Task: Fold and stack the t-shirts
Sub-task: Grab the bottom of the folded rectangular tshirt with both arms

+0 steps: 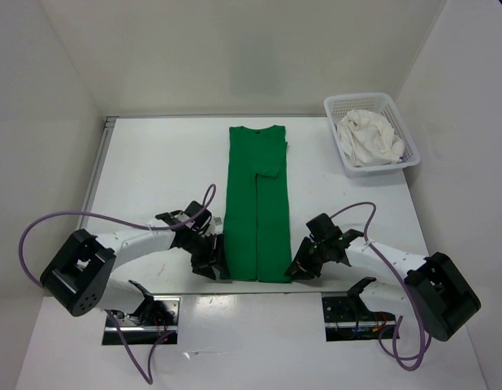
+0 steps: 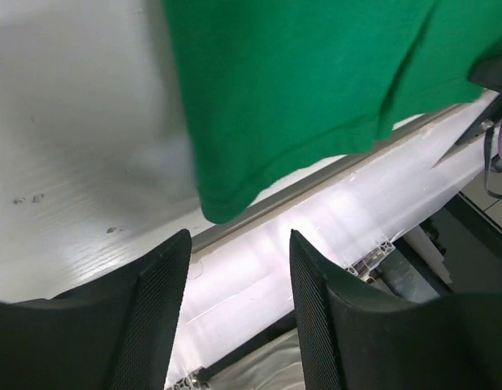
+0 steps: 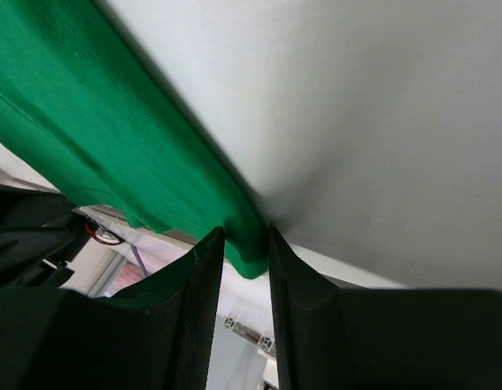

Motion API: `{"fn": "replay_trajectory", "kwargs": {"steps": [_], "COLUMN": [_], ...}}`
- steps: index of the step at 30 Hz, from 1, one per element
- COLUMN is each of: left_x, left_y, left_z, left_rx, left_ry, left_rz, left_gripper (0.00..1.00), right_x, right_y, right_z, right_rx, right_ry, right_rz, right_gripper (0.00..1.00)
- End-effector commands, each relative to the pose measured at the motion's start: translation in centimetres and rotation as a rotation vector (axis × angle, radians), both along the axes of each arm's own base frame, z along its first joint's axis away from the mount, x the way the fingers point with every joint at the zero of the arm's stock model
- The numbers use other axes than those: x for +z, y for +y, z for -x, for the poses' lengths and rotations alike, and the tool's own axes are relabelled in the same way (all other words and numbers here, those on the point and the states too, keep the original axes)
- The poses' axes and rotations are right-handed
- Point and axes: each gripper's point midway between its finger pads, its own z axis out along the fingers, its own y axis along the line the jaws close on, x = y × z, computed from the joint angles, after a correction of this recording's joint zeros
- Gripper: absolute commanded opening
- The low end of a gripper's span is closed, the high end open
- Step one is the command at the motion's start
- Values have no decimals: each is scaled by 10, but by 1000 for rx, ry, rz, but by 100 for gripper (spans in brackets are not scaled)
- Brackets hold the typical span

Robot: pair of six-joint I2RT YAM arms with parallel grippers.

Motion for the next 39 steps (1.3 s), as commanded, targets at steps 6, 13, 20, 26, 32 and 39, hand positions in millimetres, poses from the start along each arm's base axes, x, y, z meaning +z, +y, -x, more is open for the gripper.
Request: {"fn": "replay_trajectory", "kwargs": {"steps": [6,13,20,26,32,39], "left_x": [5,-11,-11,-6,40,78], "left_y": [-9,-11,-15,-5,-8,11], "left_z": [-15,-16,-20,-3,-34,-154], "left_rx": [24,21,39,53,85,274], "left_ry": [-34,6,0,36,-46,-258], "left_rz": [8,-10,1,-2,52,101], "left_gripper": [56,47,18,6,2,2], "right_x": [7,3,4,15,71,101], "right_y": [3,-1,-1,-1,9,-22], "right_z": [-14,-10,-9,5,-37,-163], "right_rx": [8,12,24,38,47,-4], "right_ry": [-69,-62,-63,-49,-206,-415], "right_rz": [9,28,21,-11,-25,76], "right_gripper": [33,27,11,0,0,0]}}
